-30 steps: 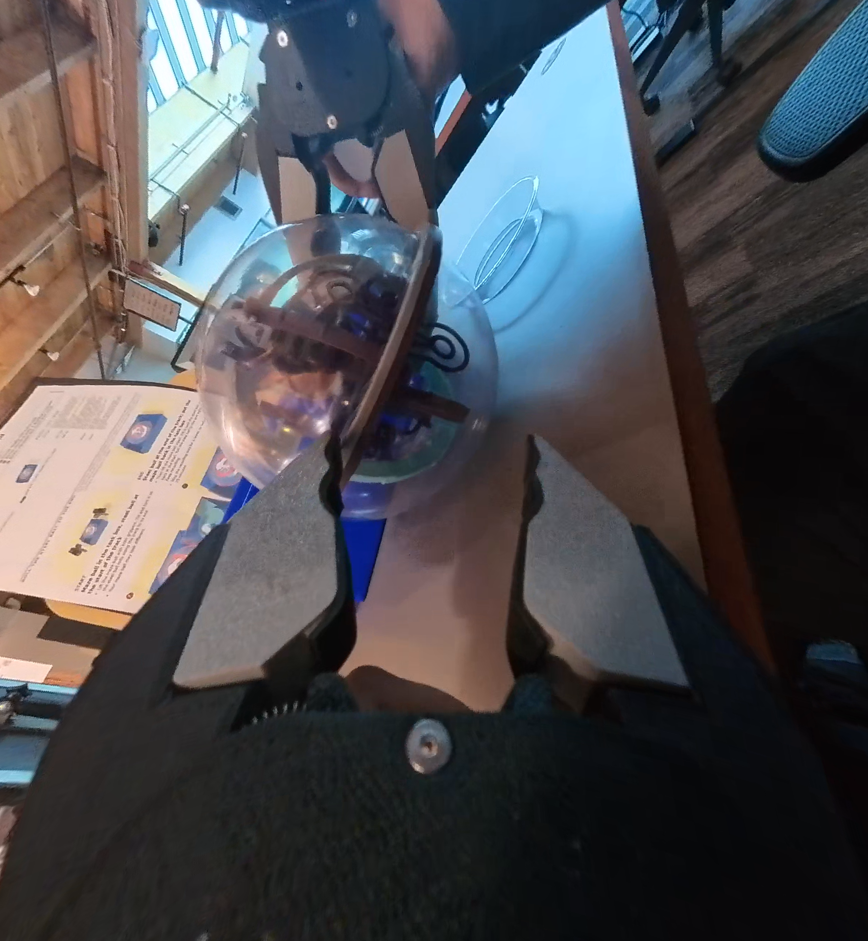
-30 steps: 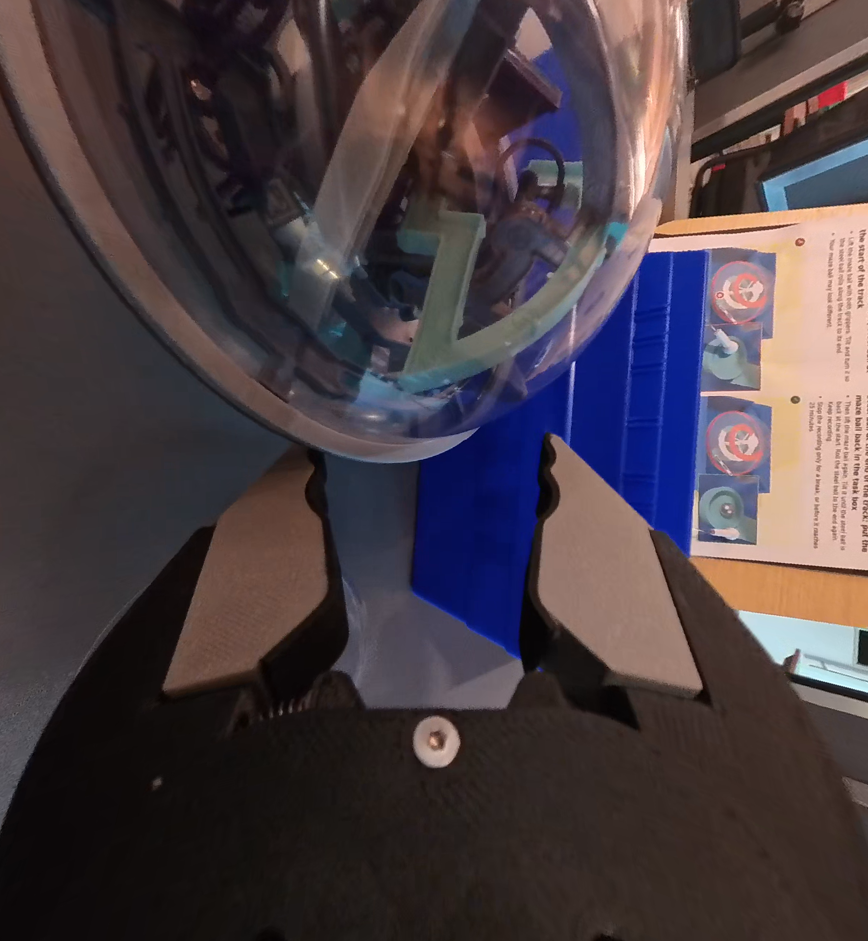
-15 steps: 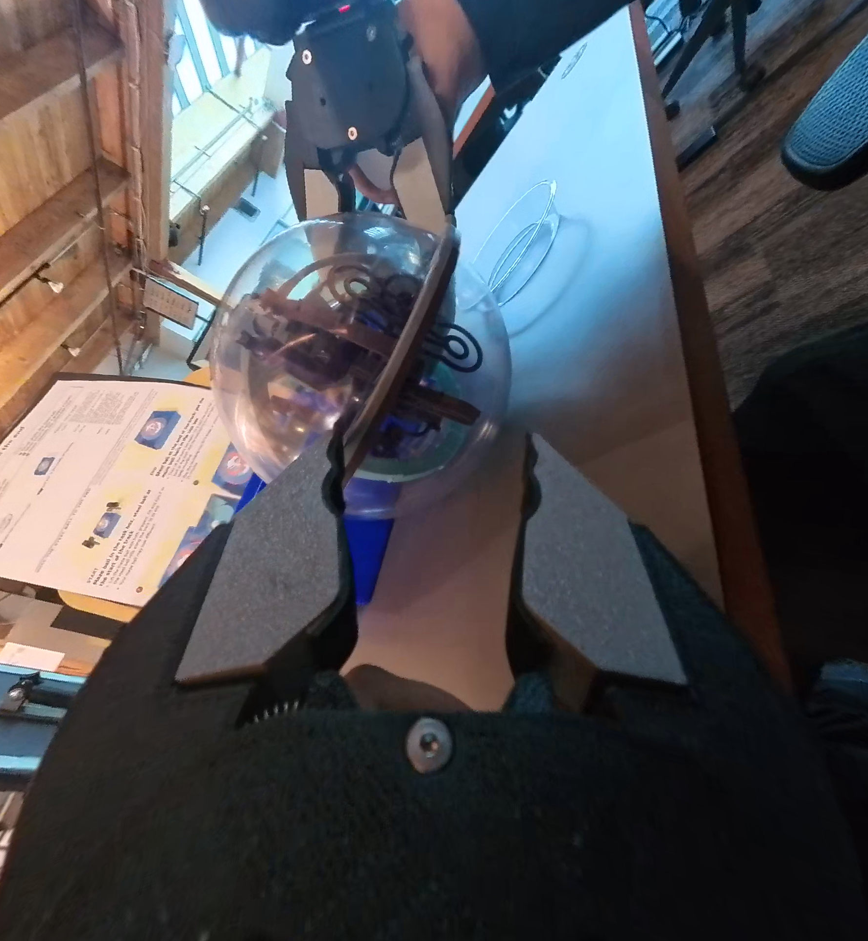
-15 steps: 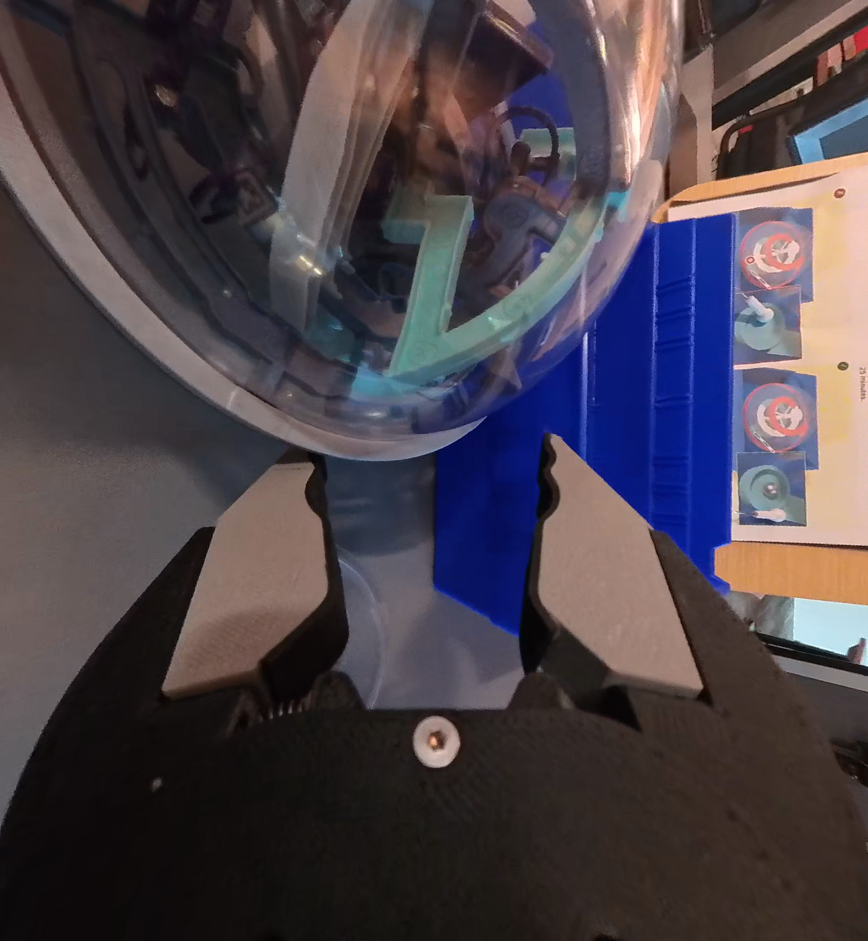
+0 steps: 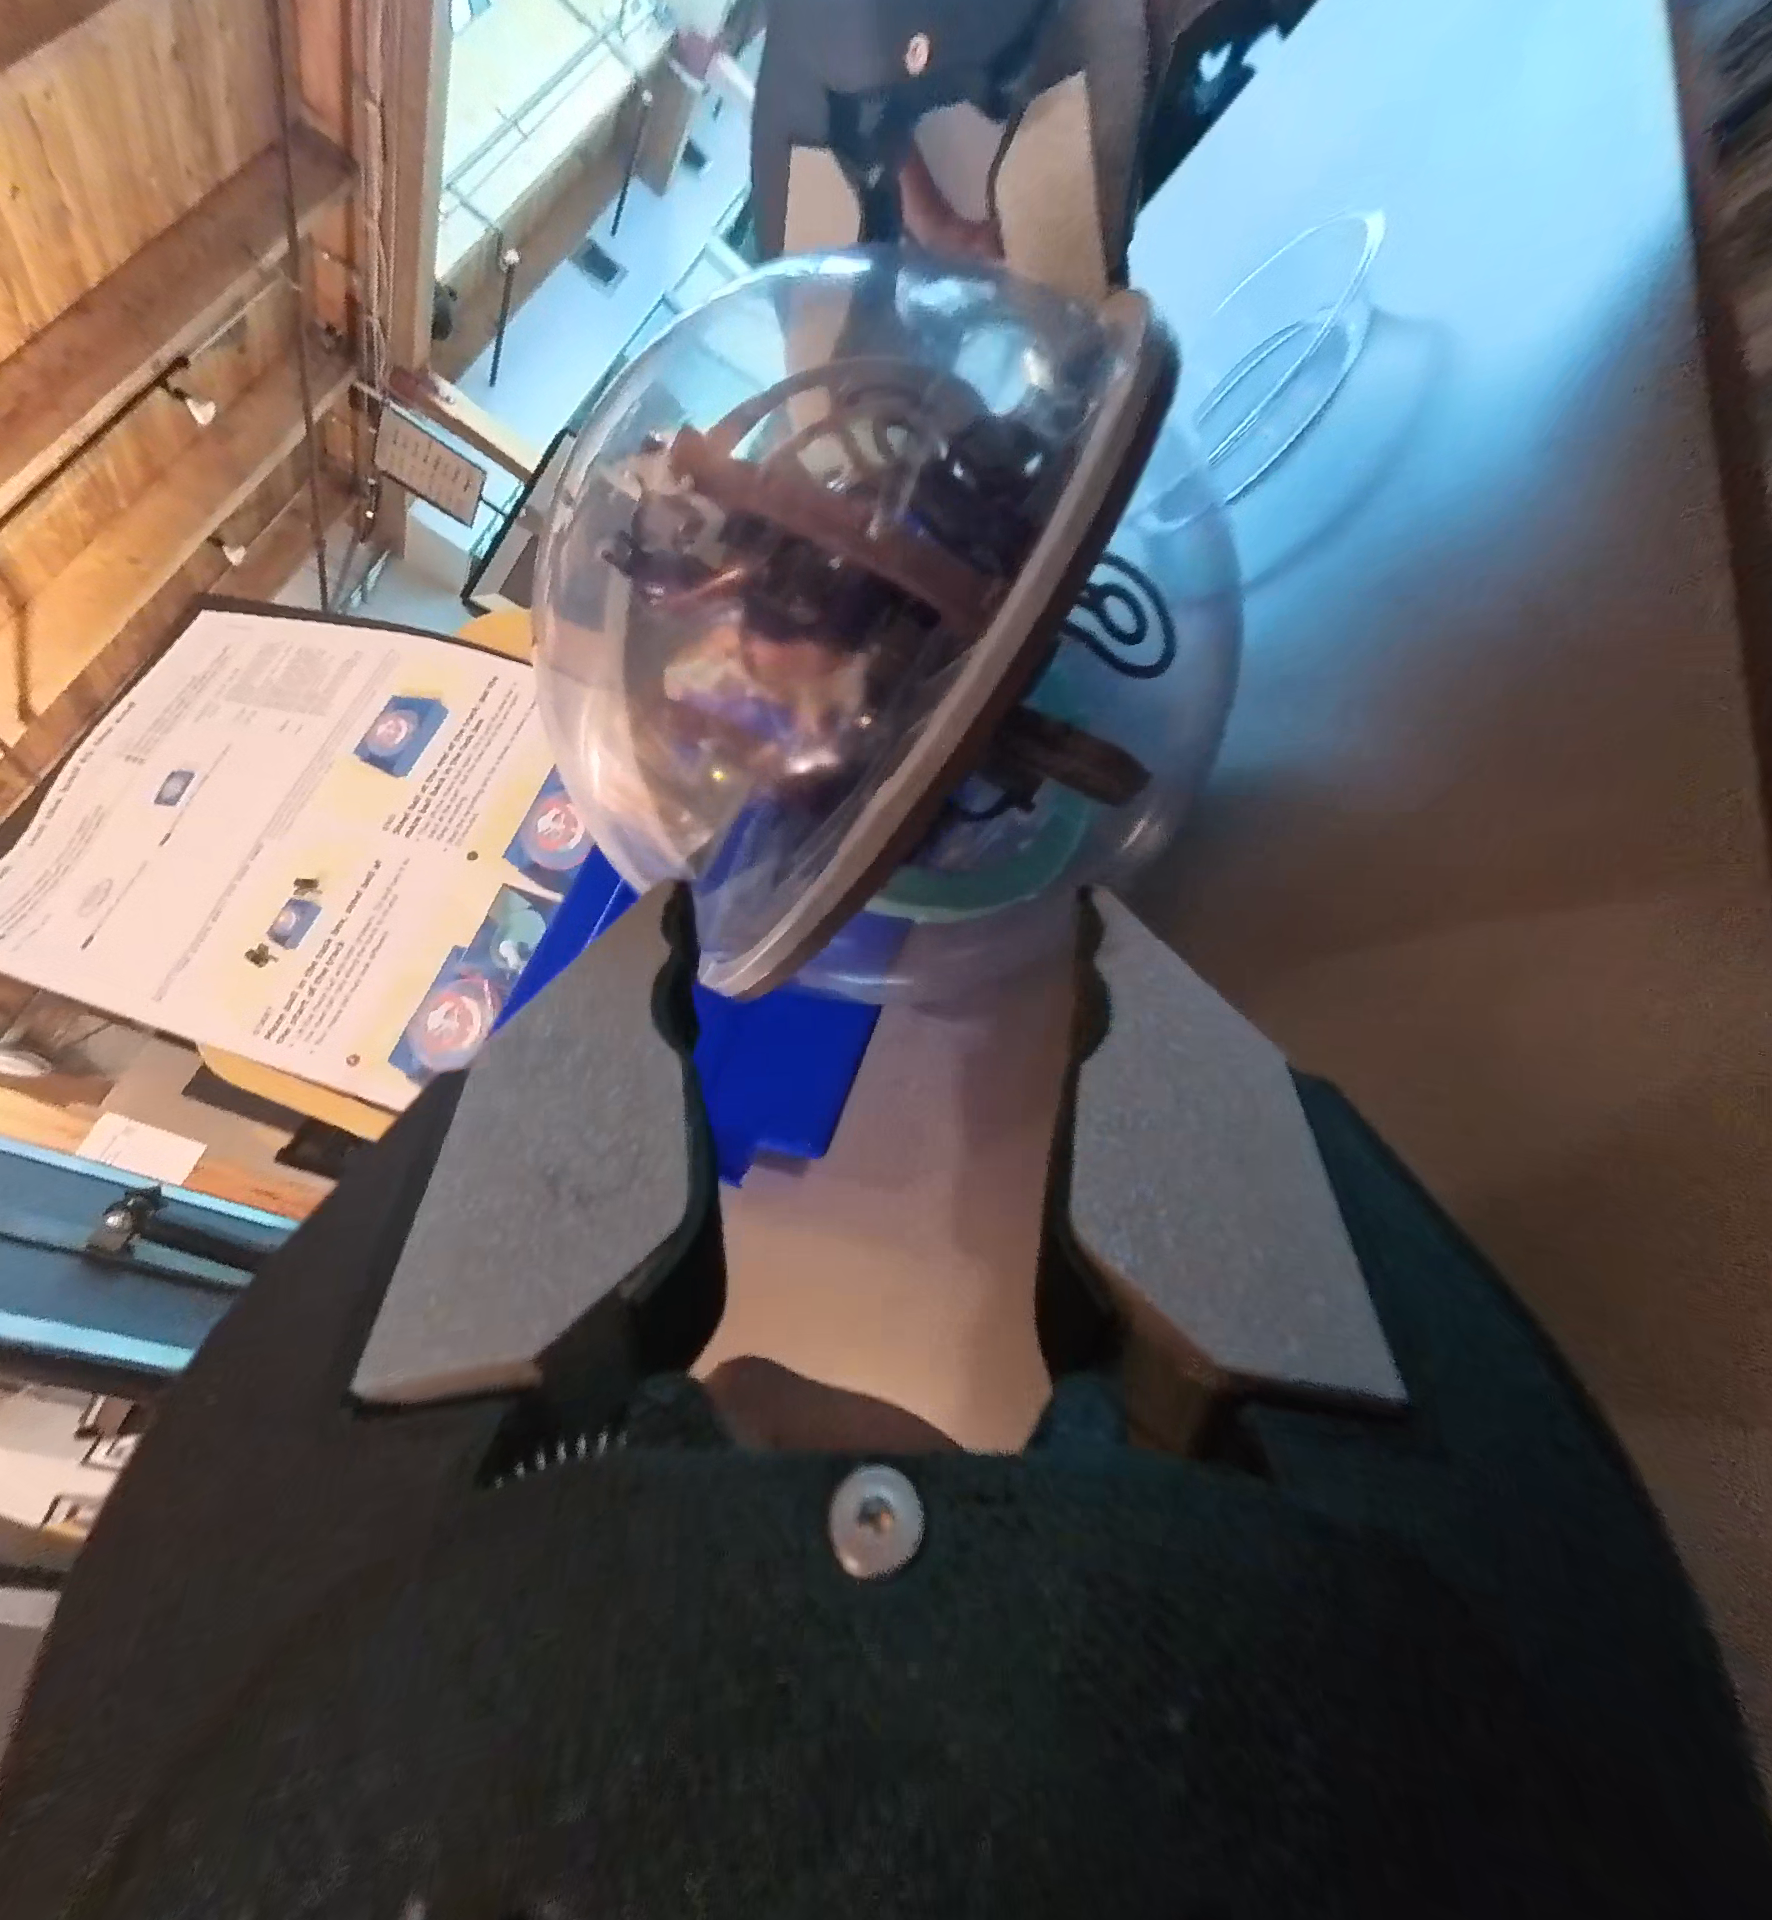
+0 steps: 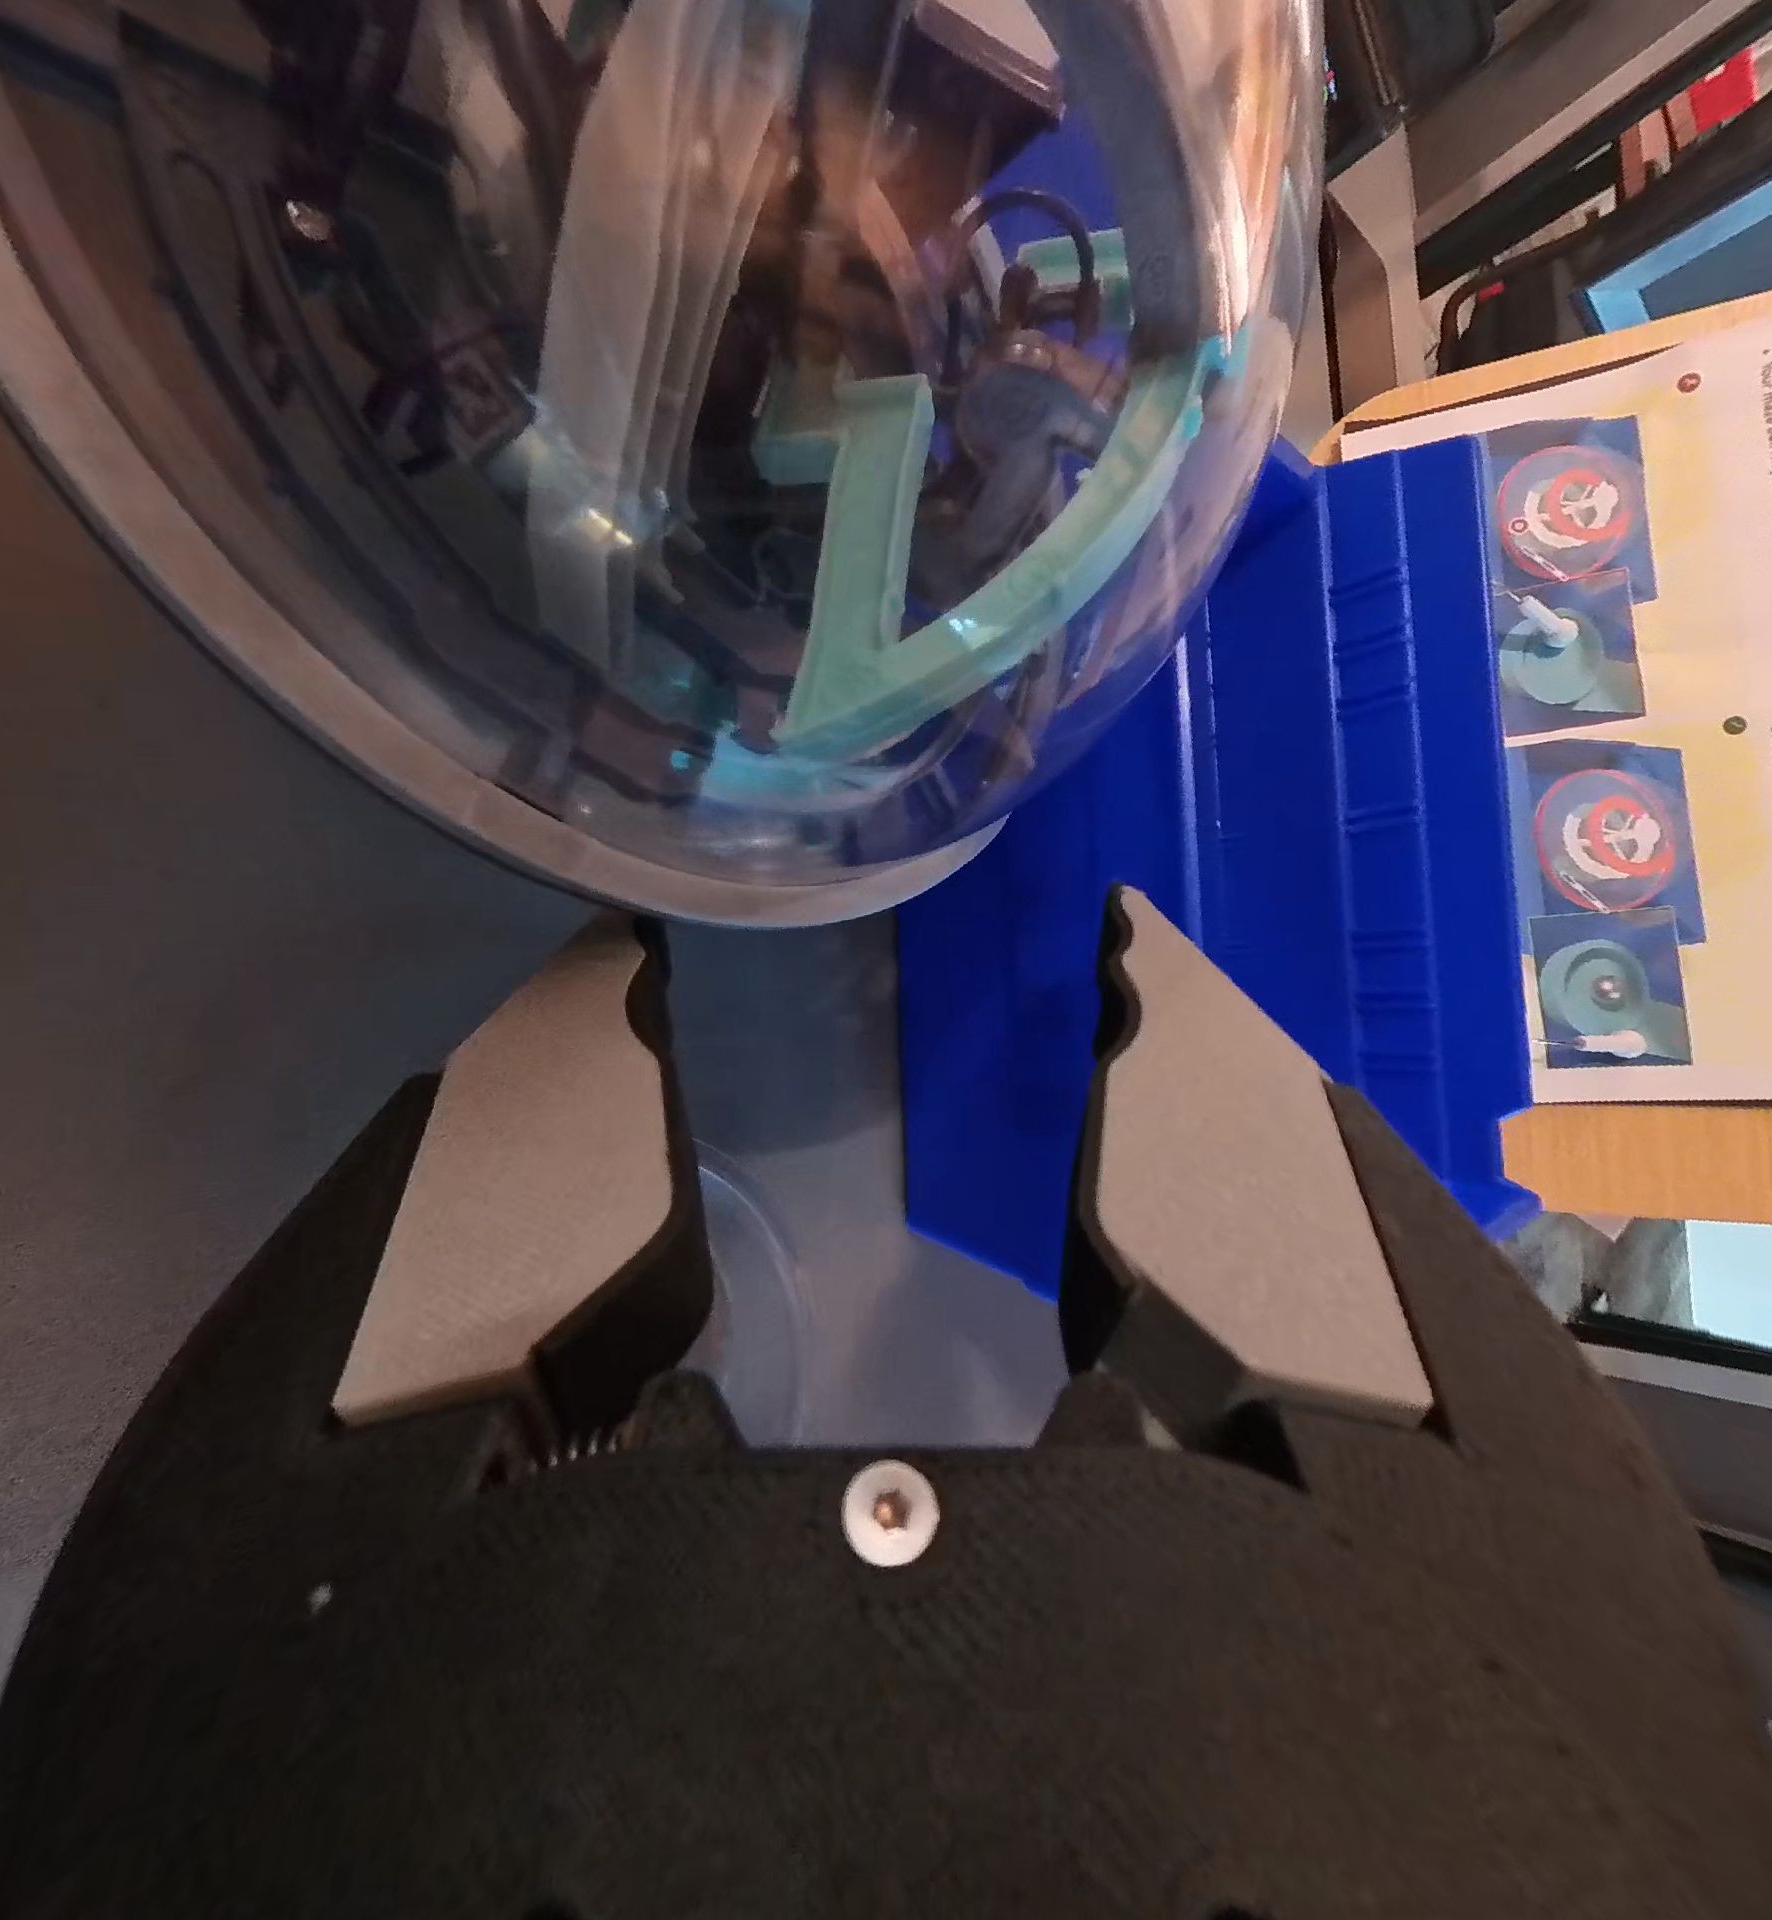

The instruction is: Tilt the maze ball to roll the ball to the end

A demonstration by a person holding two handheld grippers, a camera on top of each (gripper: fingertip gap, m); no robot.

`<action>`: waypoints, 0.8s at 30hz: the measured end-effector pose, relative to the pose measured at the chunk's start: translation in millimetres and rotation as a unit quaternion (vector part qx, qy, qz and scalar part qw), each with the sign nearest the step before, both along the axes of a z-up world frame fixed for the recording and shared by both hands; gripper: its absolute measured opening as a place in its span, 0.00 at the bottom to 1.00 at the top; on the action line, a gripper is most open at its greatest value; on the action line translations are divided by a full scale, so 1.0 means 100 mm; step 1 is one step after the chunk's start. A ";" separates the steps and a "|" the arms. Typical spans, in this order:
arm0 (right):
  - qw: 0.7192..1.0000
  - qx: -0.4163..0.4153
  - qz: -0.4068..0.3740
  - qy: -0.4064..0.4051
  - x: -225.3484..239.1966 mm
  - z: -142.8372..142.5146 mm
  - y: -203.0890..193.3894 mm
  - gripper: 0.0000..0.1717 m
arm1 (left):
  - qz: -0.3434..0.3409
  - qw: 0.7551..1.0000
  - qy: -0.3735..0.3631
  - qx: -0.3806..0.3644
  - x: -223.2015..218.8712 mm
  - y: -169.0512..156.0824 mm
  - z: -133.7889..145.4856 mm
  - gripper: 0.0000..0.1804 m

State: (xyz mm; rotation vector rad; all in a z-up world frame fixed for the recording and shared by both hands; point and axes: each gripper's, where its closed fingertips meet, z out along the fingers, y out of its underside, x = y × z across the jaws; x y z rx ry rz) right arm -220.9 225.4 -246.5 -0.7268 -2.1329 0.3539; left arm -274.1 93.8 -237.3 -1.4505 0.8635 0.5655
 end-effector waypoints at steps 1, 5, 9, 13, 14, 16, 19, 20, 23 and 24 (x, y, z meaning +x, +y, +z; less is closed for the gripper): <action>1.000 -0.003 0.002 0.002 0.00 0.00 -0.01 0.47 | 0.007 1.000 0.003 -0.005 -0.02 0.02 -0.01 0.40; 1.000 -0.010 0.006 0.007 0.00 -0.01 -0.01 0.49 | 0.020 0.999 0.019 -0.035 -0.06 0.10 -0.03 0.46; 1.000 -0.013 0.007 0.012 0.02 -0.03 0.00 0.48 | 0.026 0.998 0.014 -0.057 -0.04 0.12 -0.02 0.46; 1.000 -0.020 0.014 0.018 0.04 -0.03 -0.04 0.49 | 0.042 0.997 0.026 -0.065 -0.05 0.12 -0.04 0.46; 0.999 -0.021 0.017 0.020 0.04 -0.01 -0.05 0.49 | 0.046 0.996 0.025 -0.066 -0.06 0.12 -0.05 0.46; 0.999 -0.024 0.021 0.023 0.03 0.01 -0.06 0.50 | 0.051 0.996 0.017 -0.066 -0.08 0.11 -0.07 0.45; 0.999 -0.024 0.022 0.024 0.02 0.04 -0.06 0.51 | 0.053 0.997 0.007 -0.064 -0.09 0.10 -0.09 0.45; 0.999 -0.023 0.020 0.024 0.02 0.04 -0.05 0.52 | 0.054 0.997 0.007 -0.063 -0.09 0.10 -0.09 0.45; 0.999 -0.023 0.011 0.023 0.07 0.05 -0.01 0.52 | 0.054 0.996 0.011 -0.063 -0.09 0.10 -0.11 0.43; 0.999 -0.029 0.008 0.021 0.09 0.04 0.00 0.52 | 0.054 0.996 0.011 -0.063 -0.09 0.10 -0.12 0.43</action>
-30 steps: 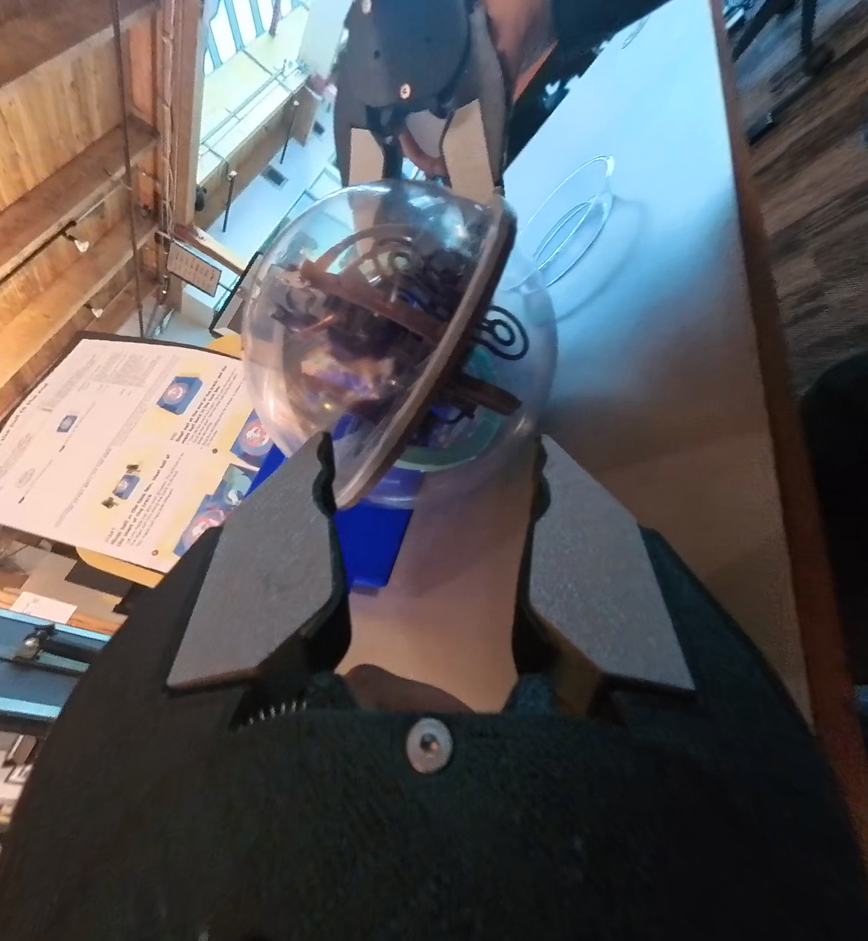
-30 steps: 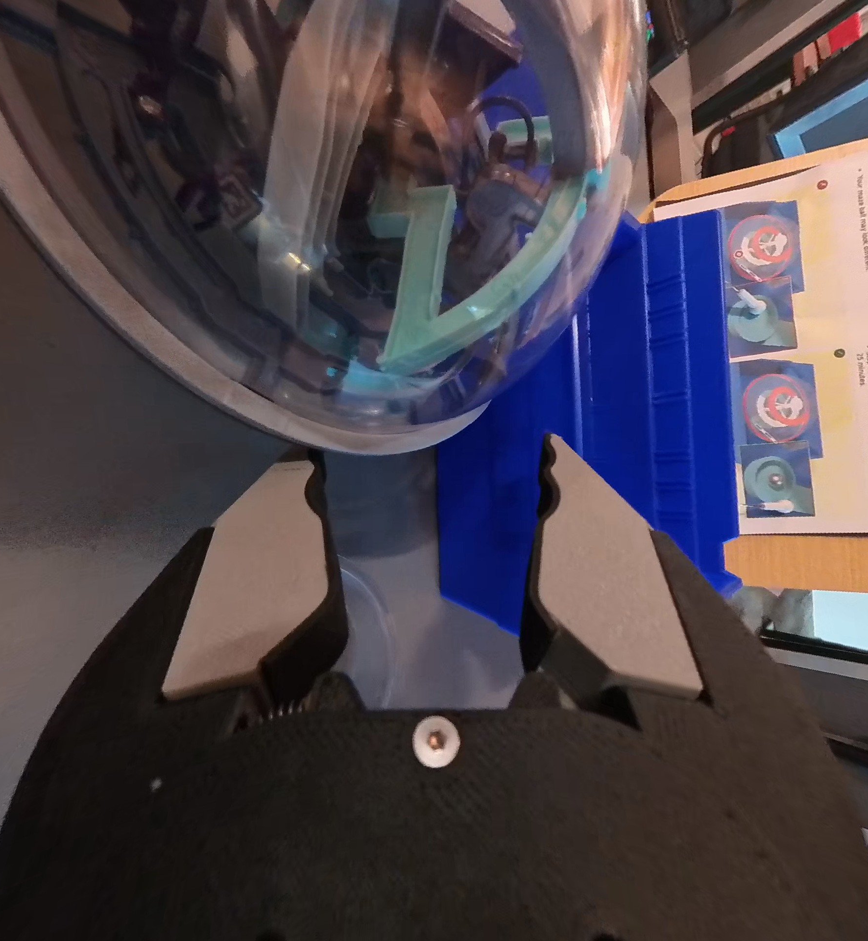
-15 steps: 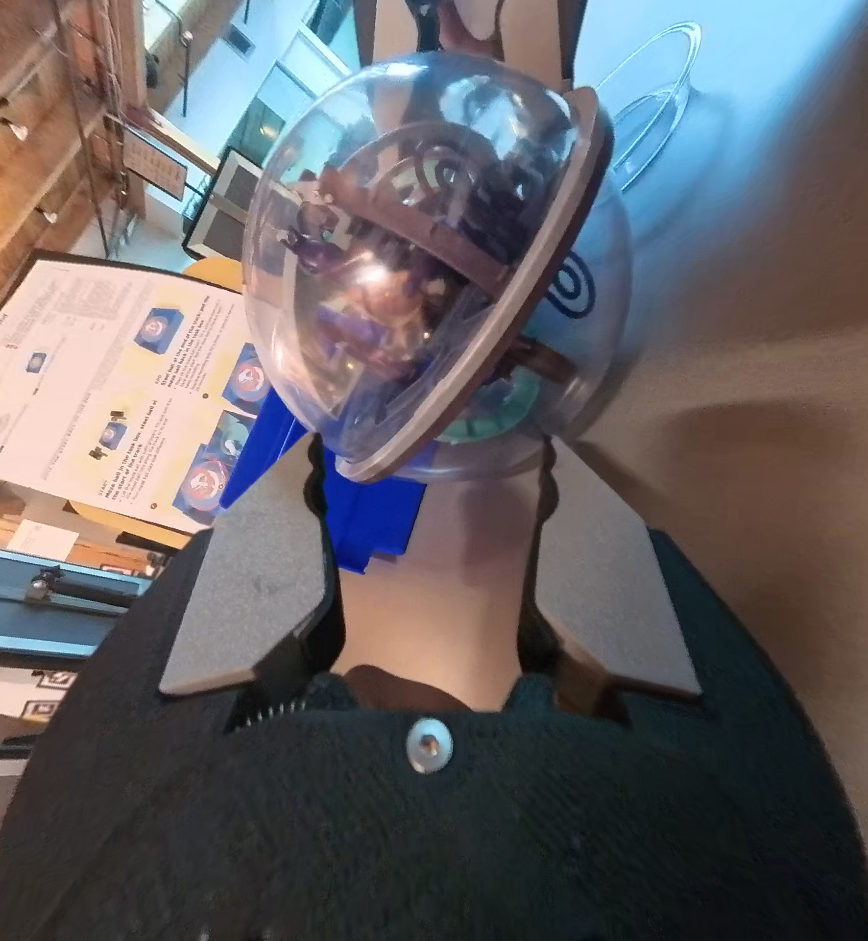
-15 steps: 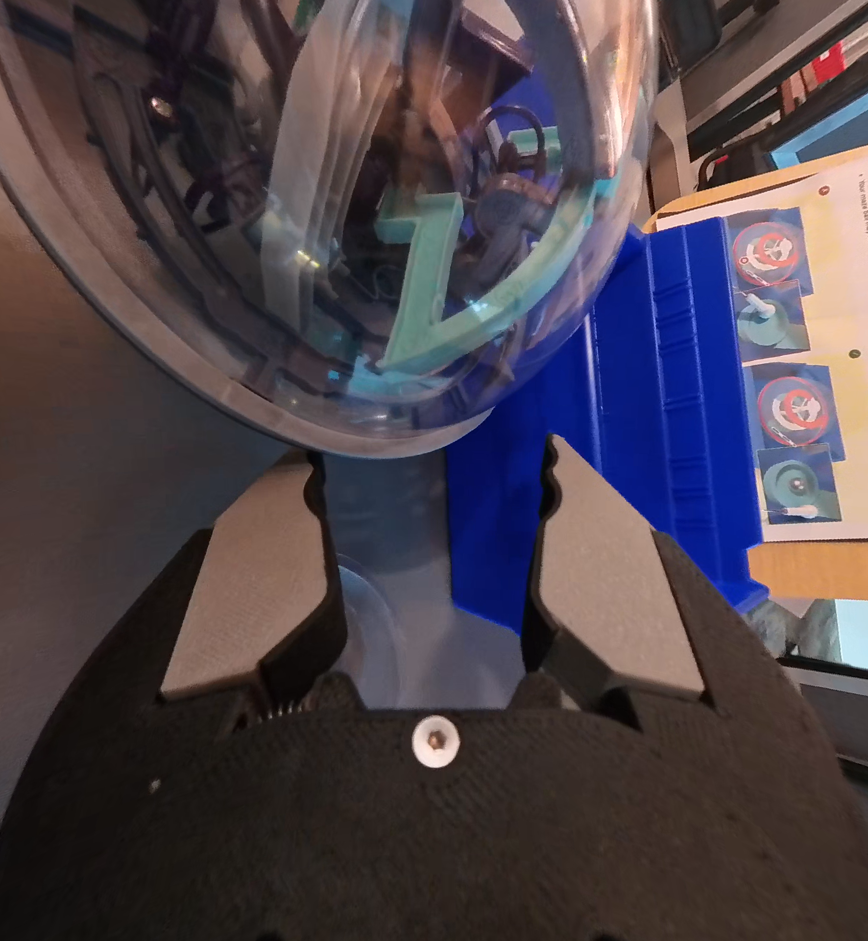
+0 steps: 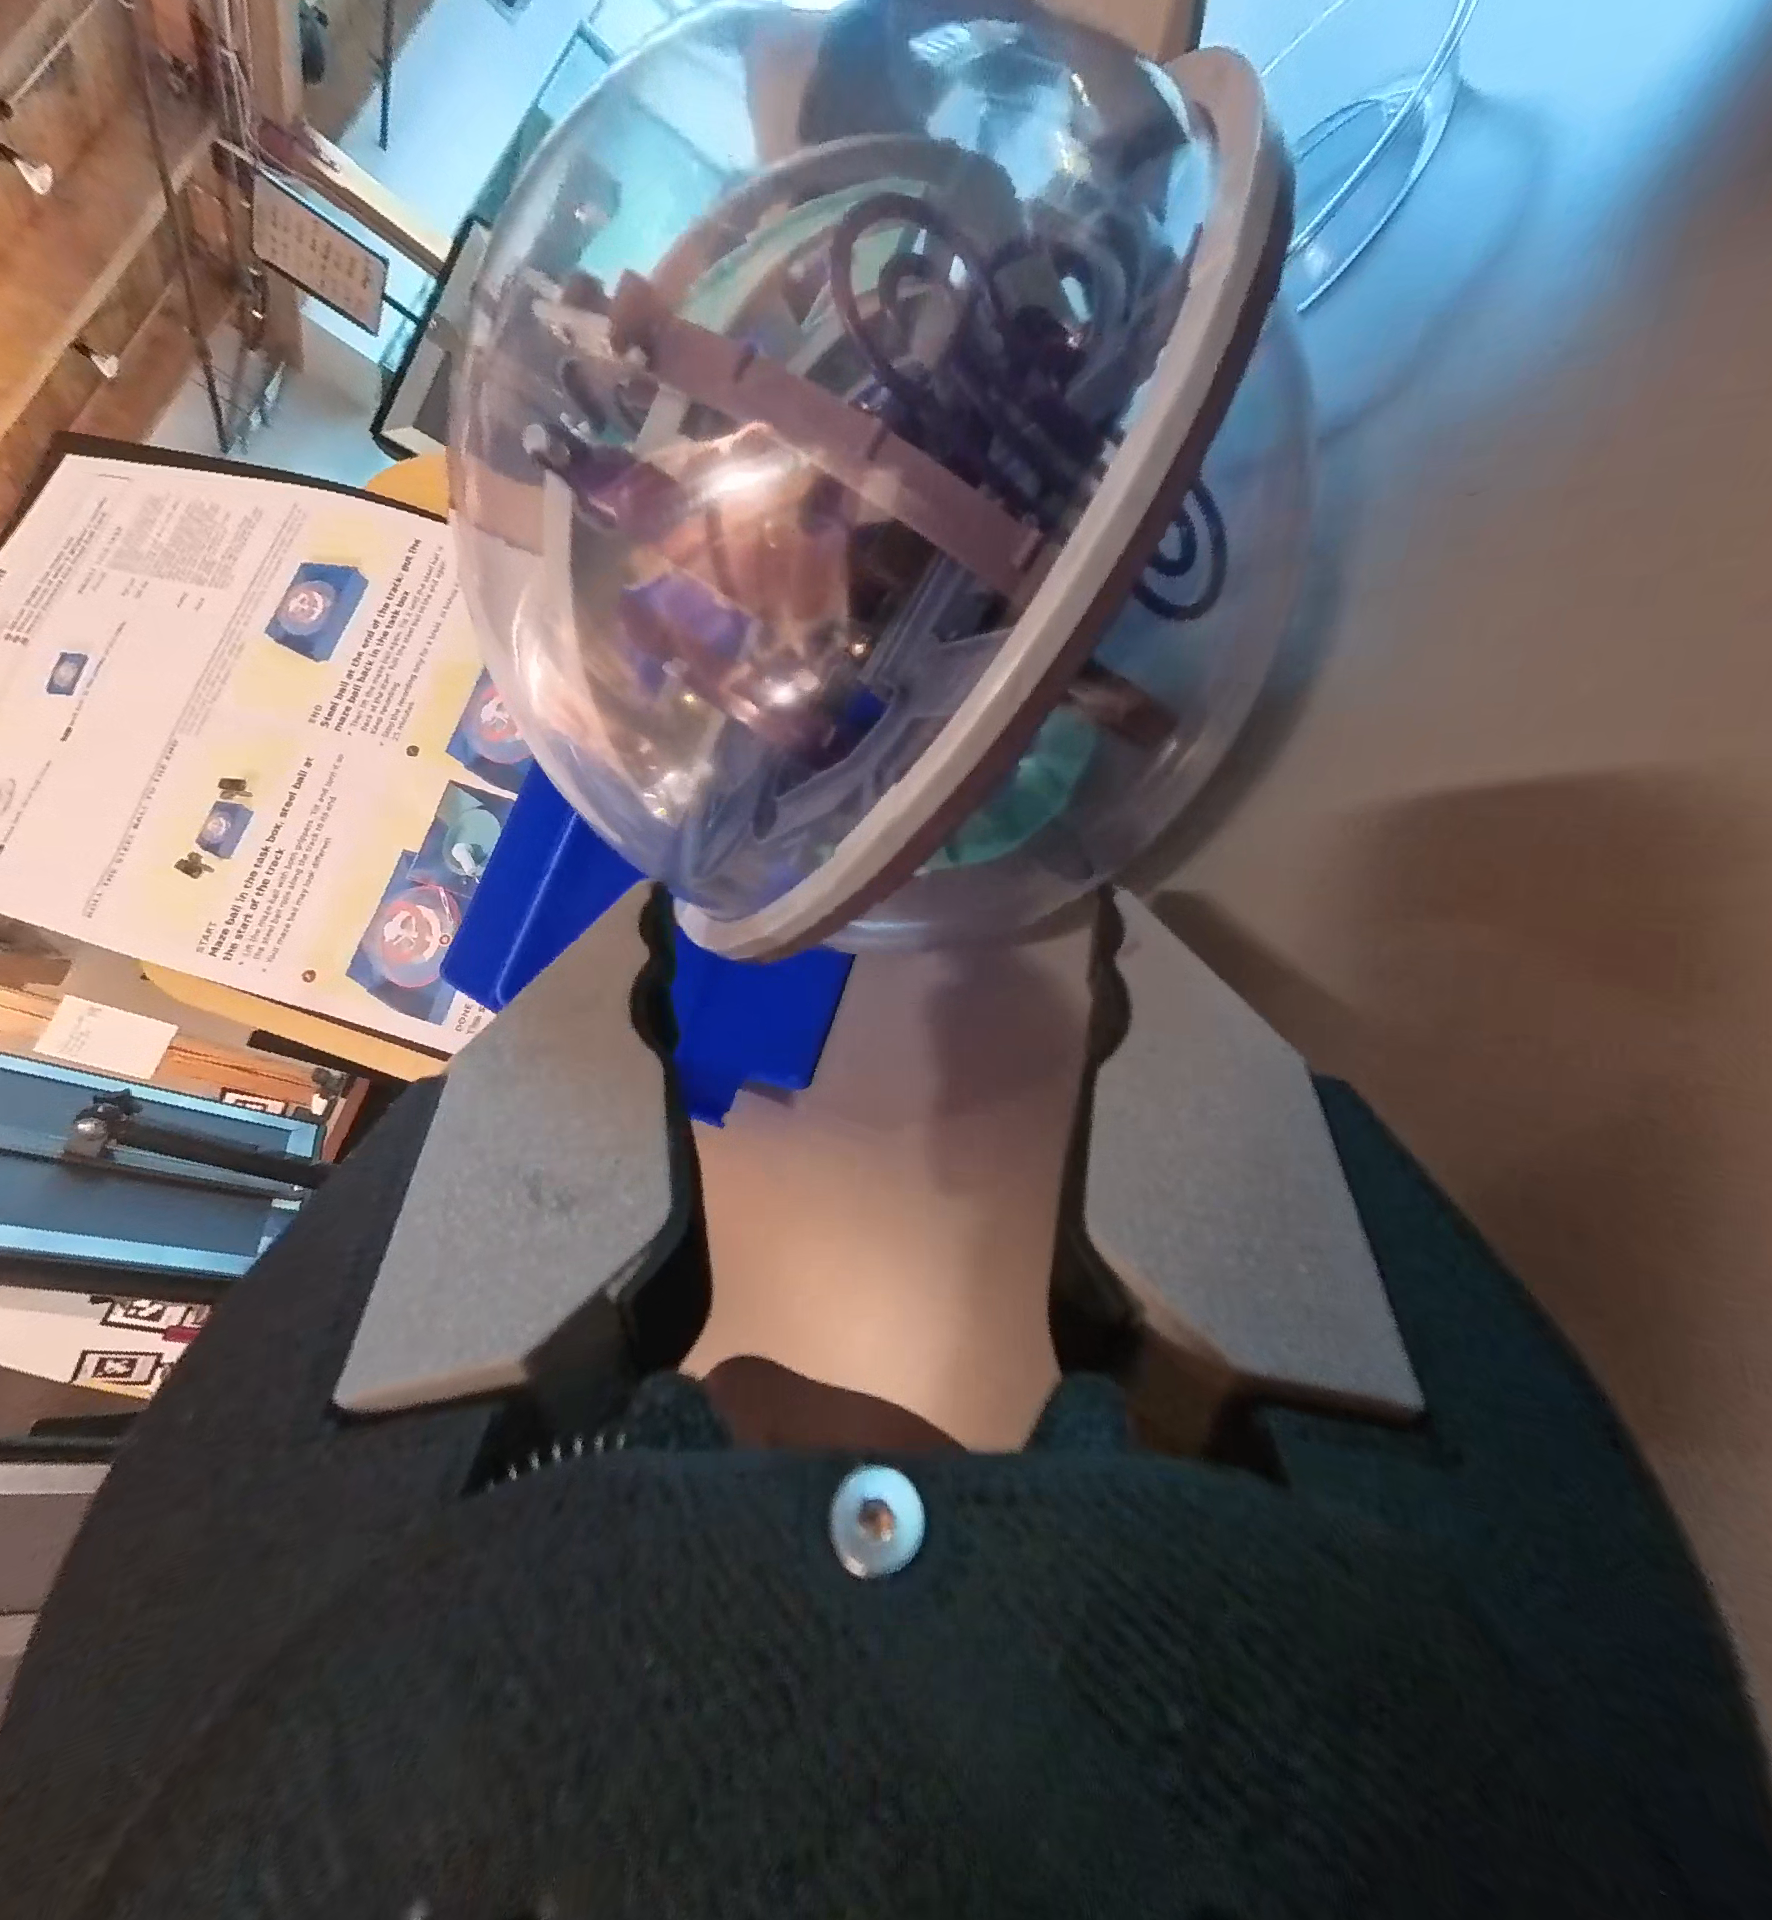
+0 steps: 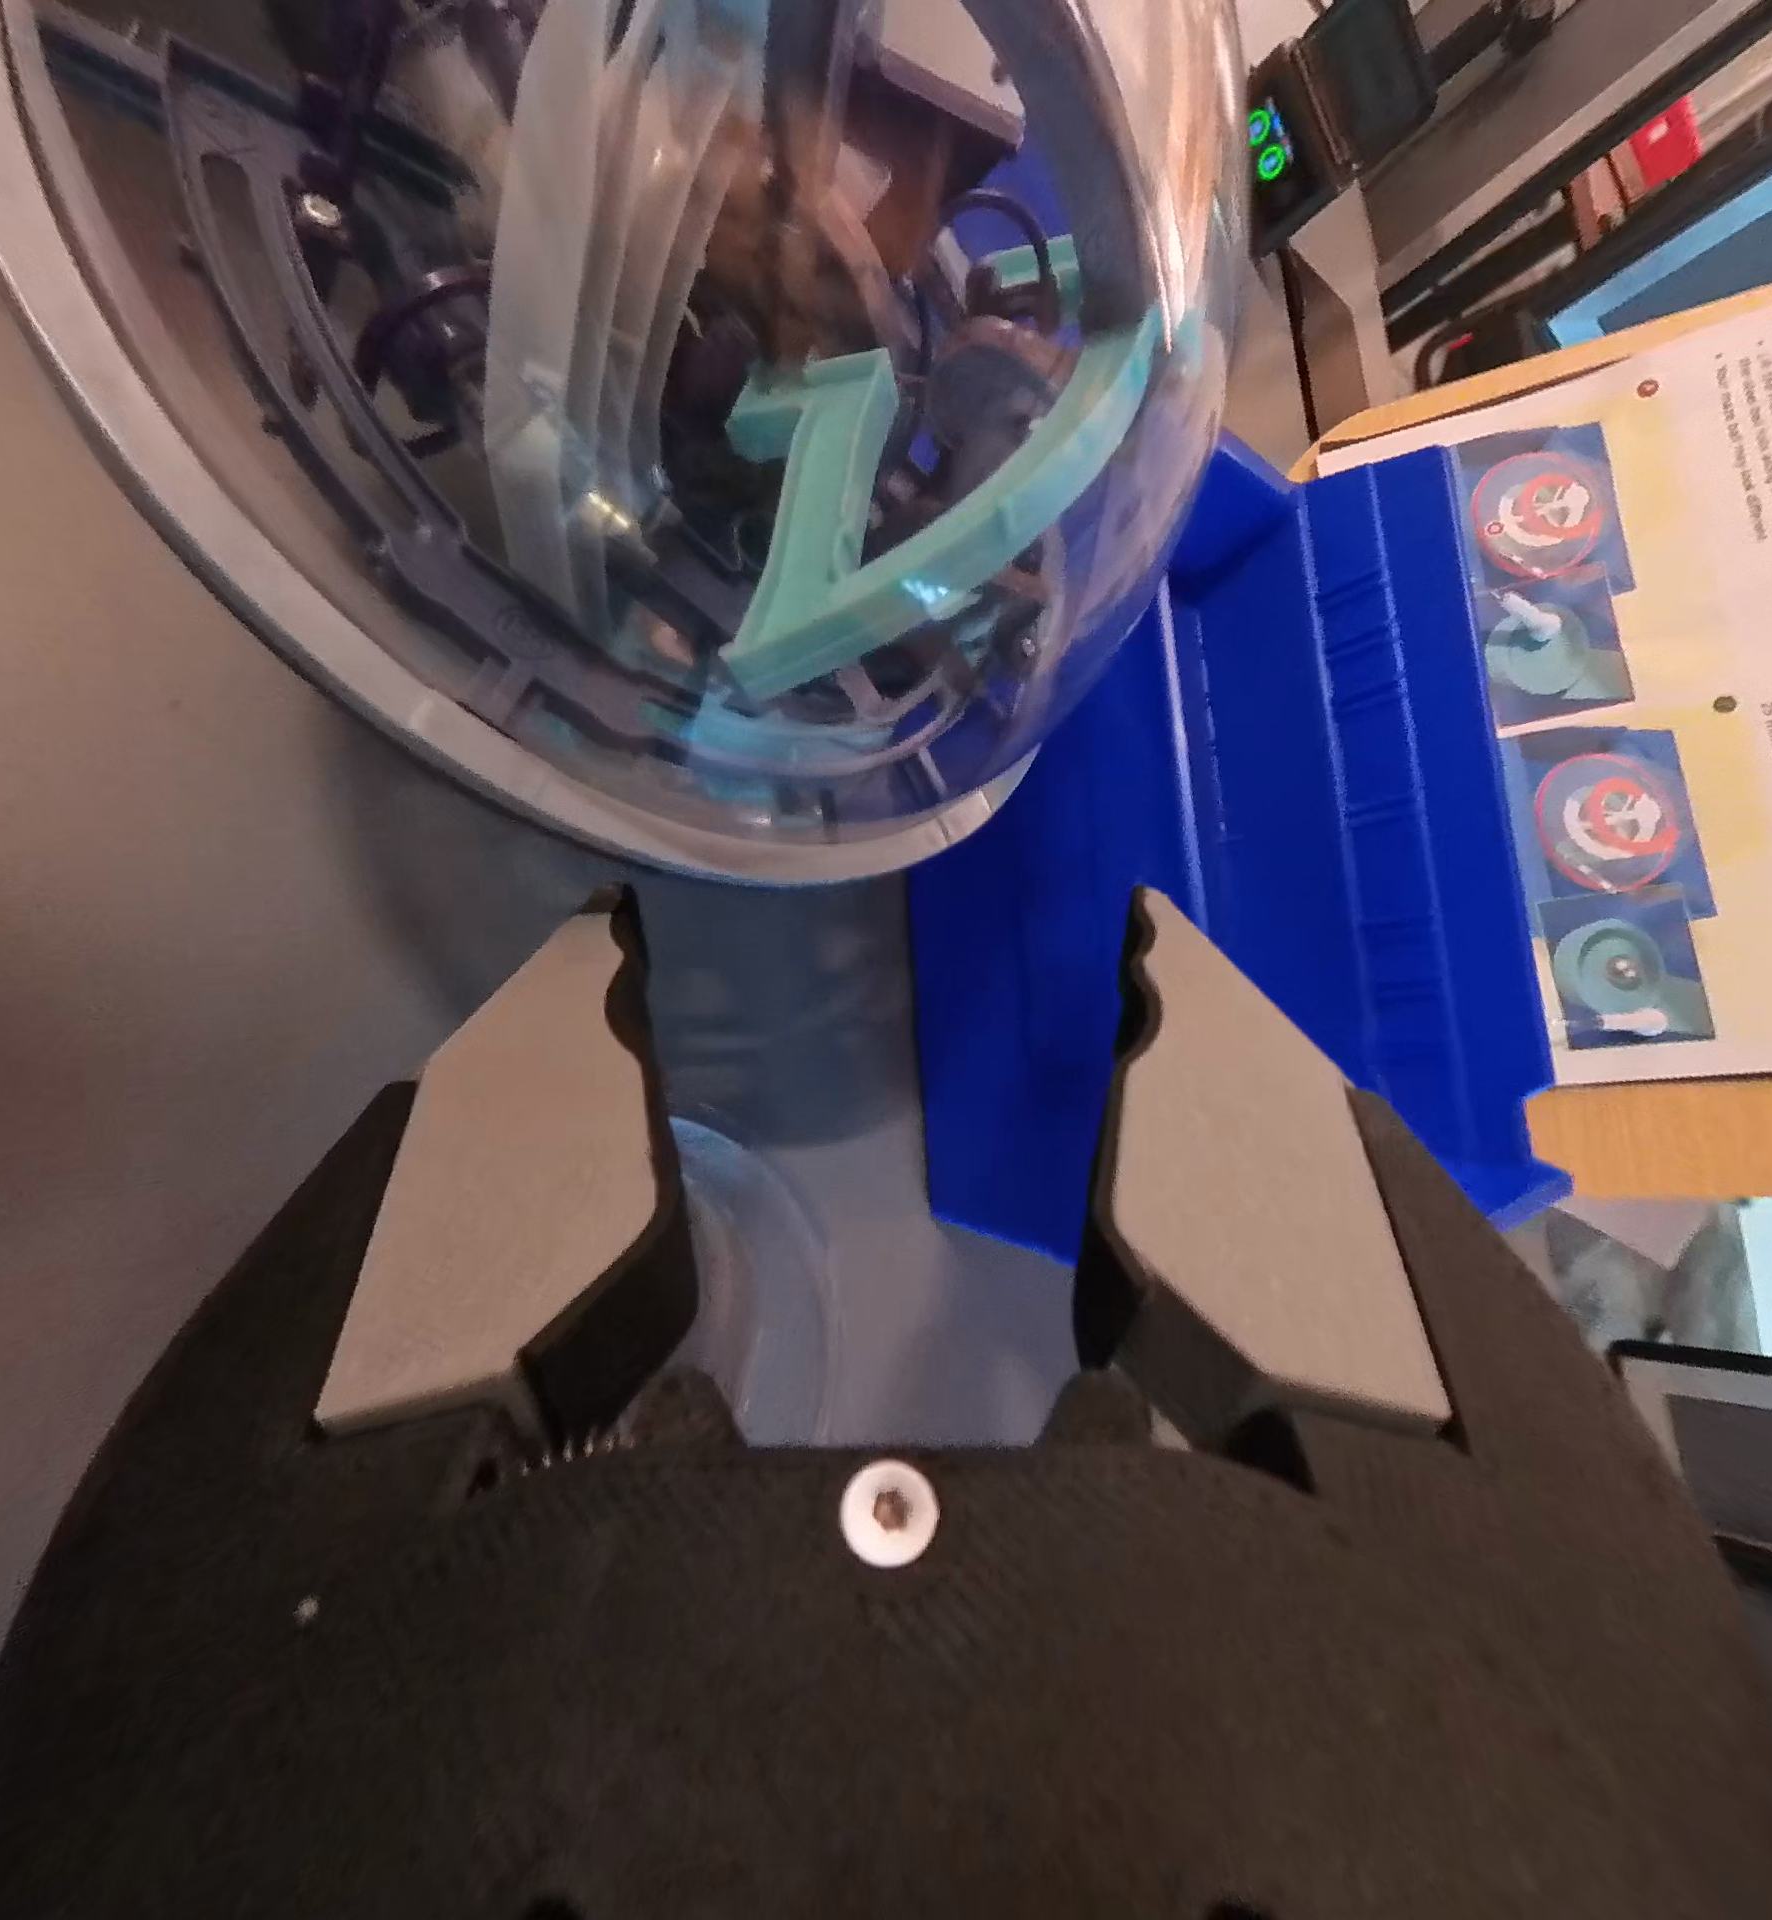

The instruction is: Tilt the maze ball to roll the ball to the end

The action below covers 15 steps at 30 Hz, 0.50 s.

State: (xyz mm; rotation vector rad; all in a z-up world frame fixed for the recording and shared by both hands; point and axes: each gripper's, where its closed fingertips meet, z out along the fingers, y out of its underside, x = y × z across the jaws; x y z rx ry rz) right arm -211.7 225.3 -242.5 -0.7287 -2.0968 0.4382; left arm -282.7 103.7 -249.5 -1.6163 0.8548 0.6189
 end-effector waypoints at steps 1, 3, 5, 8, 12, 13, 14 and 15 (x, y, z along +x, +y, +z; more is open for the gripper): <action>1.000 -0.010 -0.001 -0.002 0.02 -0.01 0.01 0.52 | -0.001 1.000 0.000 -0.001 0.00 0.00 -0.01 0.44; 1.000 -0.023 0.000 -0.008 0.06 -0.05 0.00 0.53 | -0.004 1.000 -0.002 -0.005 0.01 0.01 -0.04 0.43; 1.000 -0.025 0.001 -0.019 0.09 -0.09 -0.02 0.55 | -0.007 1.000 -0.001 -0.001 0.02 0.02 -0.05 0.43; 0.999 -0.022 0.009 -0.029 0.11 -0.12 -0.09 0.55 | -0.012 1.000 -0.001 0.003 0.03 0.03 -0.04 0.44; 1.000 -0.006 0.013 -0.023 0.10 -0.10 -0.17 0.55 | -0.021 1.000 0.004 0.010 0.08 0.01 -0.02 0.43; 1.000 -0.003 0.015 -0.018 0.09 -0.09 -0.19 0.55 | -0.023 1.000 0.010 0.013 0.09 0.01 -0.03 0.43; 1.000 0.001 0.015 -0.015 0.09 -0.08 -0.21 0.56 | -0.021 1.000 0.016 0.015 0.10 0.01 -0.04 0.44; 1.000 0.004 0.016 -0.011 0.09 -0.07 -0.22 0.56 | -0.019 0.999 0.021 0.017 0.09 0.01 -0.05 0.44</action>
